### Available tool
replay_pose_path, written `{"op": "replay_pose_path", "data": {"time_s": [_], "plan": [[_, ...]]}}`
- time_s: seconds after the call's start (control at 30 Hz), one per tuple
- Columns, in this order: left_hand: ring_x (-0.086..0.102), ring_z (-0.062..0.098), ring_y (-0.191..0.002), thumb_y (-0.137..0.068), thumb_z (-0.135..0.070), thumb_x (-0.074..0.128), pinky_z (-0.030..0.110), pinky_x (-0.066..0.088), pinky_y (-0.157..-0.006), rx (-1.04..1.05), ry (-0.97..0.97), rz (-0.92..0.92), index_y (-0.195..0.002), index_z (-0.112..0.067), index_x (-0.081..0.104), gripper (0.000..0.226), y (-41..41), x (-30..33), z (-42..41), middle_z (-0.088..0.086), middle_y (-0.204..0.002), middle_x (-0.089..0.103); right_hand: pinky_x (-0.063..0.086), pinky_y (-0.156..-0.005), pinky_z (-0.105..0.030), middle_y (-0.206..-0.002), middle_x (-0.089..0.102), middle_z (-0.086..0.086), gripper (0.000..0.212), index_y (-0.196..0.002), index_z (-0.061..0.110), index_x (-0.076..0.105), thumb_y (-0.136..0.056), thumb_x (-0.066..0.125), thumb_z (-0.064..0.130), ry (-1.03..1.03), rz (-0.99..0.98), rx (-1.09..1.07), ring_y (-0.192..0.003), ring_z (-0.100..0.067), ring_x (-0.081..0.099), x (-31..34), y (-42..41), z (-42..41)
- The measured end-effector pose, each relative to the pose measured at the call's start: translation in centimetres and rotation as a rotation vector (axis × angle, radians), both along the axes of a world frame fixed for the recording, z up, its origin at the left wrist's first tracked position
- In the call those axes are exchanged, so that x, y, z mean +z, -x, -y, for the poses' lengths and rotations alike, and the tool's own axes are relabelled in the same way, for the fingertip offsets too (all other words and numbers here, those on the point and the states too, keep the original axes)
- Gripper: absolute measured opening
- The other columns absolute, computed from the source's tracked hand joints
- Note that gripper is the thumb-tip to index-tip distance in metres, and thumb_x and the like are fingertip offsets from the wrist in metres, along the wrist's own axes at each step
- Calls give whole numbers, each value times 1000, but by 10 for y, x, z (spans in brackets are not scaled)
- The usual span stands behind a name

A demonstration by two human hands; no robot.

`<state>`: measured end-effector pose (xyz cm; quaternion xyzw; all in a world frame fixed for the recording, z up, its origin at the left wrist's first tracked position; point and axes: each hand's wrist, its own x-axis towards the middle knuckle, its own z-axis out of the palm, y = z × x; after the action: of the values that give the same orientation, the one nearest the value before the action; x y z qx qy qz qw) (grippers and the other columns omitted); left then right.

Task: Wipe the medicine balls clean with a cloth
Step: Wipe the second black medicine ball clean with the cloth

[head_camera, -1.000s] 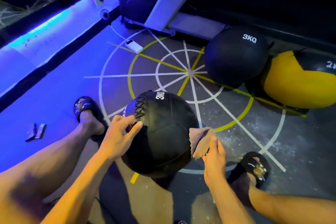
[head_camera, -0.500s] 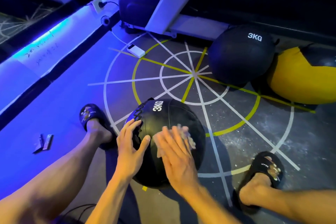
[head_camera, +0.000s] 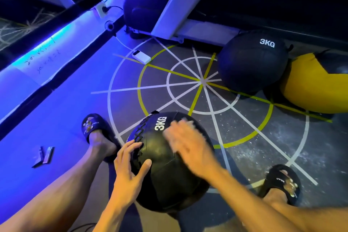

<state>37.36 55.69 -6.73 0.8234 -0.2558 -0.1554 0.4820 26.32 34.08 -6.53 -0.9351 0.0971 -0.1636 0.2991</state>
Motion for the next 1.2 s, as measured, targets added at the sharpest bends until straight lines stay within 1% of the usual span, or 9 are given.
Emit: {"op": "replay_pose_path", "data": {"time_s": [0.13,0.27,0.37,0.6,0.7,0.83,0.97,1.07,1.2], "plan": [[32,7,-140,-77,-66,65,16,29,-105,18,-6,-28,-132,-40,54,61,3,3,-2,-21,-145,39,12,-128,-36,-160,34,18,41,-148,43,43,-108,34,35,-460,-169,-433,-155,-10,16,-4,-9,36],[37,12,-127,-75,-50,72,10,28,-98,37,-53,-17,-117,-40,56,46,-4,8,2,-24,-132,42,14,-127,-40,-158,41,9,42,-148,28,51,-109,35,25,-65,-43,-136,-155,-18,22,7,-4,-29],[40,16,-122,-72,-62,63,20,32,-100,69,-91,9,-100,-36,59,38,-17,22,9,-17,-121,47,20,-126,-40,-165,32,7,47,-156,24,41,-109,36,27,3,14,-36,-156,-14,19,3,13,-41],[35,18,-148,-97,-71,33,49,29,-122,-314,-370,307,-146,-43,50,59,-53,11,68,-10,-157,43,15,-128,-39,-167,27,5,50,-159,21,33,-109,37,27,45,14,-40,-157,-17,16,-4,27,-61],[42,16,-142,-96,-73,31,51,36,-117,-250,-380,284,-144,-41,52,61,-51,6,61,-14,-151,49,18,-127,-38,-165,33,4,48,-156,20,38,-108,39,25,-194,80,-314,-156,-17,21,-35,46,-41],[44,15,-139,-97,-65,37,51,39,-113,-174,-374,315,-140,-41,54,52,-35,9,52,-16,-148,52,23,-124,-23,-156,41,21,39,-140,53,39,-110,36,28,-762,-38,-763,-150,-5,32,-61,67,-32],[43,15,-140,-98,-62,37,54,39,-112,-150,-357,315,-141,-42,54,50,-27,7,40,-15,-149,51,6,-128,-31,-163,34,9,47,-153,35,40,-109,27,44,-421,60,-640,-156,-11,18,-25,33,-73],[40,13,-142,-99,-62,37,55,37,-114,-132,-355,257,-143,-43,51,50,-29,7,27,-17,-152,48,9,-128,-35,-166,31,2,47,-158,23,33,-111,30,30,-177,75,-341,-157,-15,17,-10,23,-86],[40,11,-140,-98,-60,39,52,38,-112,-101,-336,244,-140,-45,52,46,-27,9,22,-19,-151,49,27,-123,-30,-156,44,15,40,-149,38,41,-111,34,31,-428,43,-534,-148,-2,34,-47,48,-38]]}}
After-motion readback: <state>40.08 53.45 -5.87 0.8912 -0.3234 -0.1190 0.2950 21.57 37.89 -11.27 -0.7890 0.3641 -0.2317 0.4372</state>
